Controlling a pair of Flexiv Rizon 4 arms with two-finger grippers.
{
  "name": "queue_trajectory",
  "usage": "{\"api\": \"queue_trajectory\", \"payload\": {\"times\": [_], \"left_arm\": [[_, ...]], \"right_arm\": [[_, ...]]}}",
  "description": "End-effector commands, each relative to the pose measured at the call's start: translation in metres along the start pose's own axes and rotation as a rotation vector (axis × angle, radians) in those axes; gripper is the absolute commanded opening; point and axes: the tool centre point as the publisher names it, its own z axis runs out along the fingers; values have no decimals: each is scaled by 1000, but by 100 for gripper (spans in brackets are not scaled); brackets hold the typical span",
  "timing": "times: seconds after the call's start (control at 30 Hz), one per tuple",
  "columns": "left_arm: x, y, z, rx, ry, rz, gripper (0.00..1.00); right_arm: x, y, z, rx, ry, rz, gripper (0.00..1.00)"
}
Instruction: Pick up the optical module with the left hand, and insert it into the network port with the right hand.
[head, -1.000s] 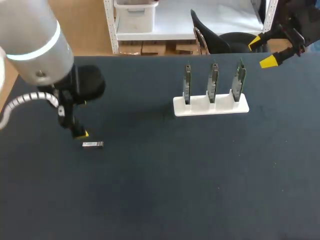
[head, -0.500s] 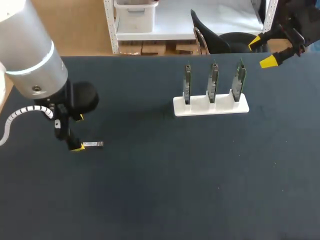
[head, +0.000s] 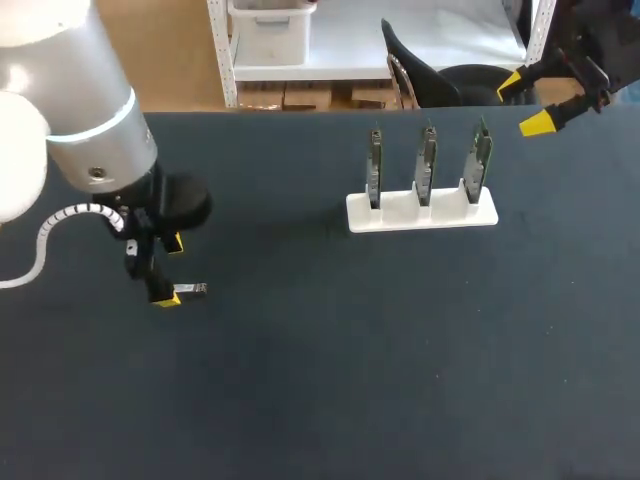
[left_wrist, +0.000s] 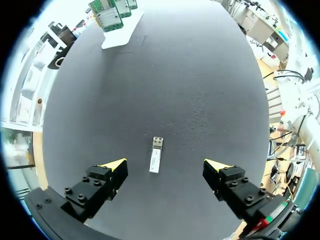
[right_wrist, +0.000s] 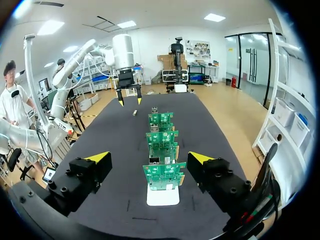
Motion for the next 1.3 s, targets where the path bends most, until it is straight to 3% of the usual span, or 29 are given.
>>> {"api": "queue_trajectory", "payload": {"times": [0.03,0.37,1.3], "left_arm": [[-2,3,8,34,23,4,100],[5,3,20,20,69,-17,100],[17,13,39,30,106,-36,100]], "right_arm": [[0,3,1,7,1,-2,100],[0,3,1,7,1,-2,100],[0,3,1,7,1,-2,100]]}}
